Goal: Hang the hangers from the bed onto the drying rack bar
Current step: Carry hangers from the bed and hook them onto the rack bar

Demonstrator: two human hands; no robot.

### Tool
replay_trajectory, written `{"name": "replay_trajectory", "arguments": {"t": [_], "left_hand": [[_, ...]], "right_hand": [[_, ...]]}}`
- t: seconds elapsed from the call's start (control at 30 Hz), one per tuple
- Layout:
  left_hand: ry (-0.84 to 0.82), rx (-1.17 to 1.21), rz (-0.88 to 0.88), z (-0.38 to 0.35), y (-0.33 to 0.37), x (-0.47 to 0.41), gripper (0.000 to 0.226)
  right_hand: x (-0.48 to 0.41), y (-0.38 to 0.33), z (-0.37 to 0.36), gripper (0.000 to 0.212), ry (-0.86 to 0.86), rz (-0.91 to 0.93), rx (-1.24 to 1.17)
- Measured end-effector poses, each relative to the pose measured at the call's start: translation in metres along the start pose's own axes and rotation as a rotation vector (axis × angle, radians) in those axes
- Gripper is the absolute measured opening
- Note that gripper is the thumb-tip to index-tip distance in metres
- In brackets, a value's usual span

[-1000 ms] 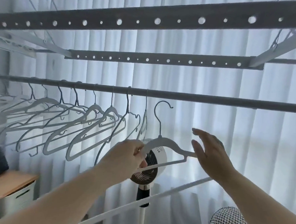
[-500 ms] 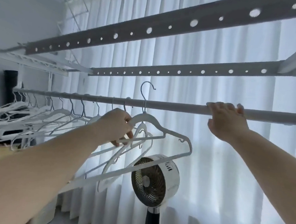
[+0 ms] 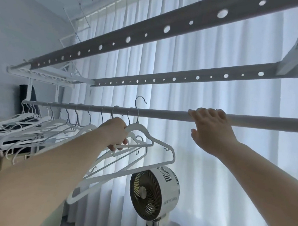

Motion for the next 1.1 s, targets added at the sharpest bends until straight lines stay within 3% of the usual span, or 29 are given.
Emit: {"name": "replay_trajectory", "arguments": {"t": [0.5,0.67,0.97,1.1], "left_hand": [[-0.012,-0.296,0.013,-0.033,0.002,-0.014,0.033],[-0.006,-0.31,0.003,-0.038,0.003,-0.011,0.026],[0.01,-0.314,-0.009,-0.016,0.0,0.01,0.027],[0.094,-0.4,-0.015,0.007,-0.009,0.026,0.033]], "right_hand": [[0.005,0.001,-0.001,0.055,-0.013,0.013,0.002],[0.005,0.0,-0.002,0.055,-0.018,0.026,0.009],[0.012,-0.008,0.002,0.051,-0.004,0.012,-0.053],[0.017,-0.024,0.015,0.046,0.034,0.033,-0.098]]}}
Point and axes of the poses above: each hand's wrist, its own x-axis away from the middle knuckle, its own z-axis out of the back of the hand, y = z × x, the point moved 10 cm from there along -x, towards the middle knuckle, and after that the axes turned 5 degrees about -x, right-handed, at the moved point
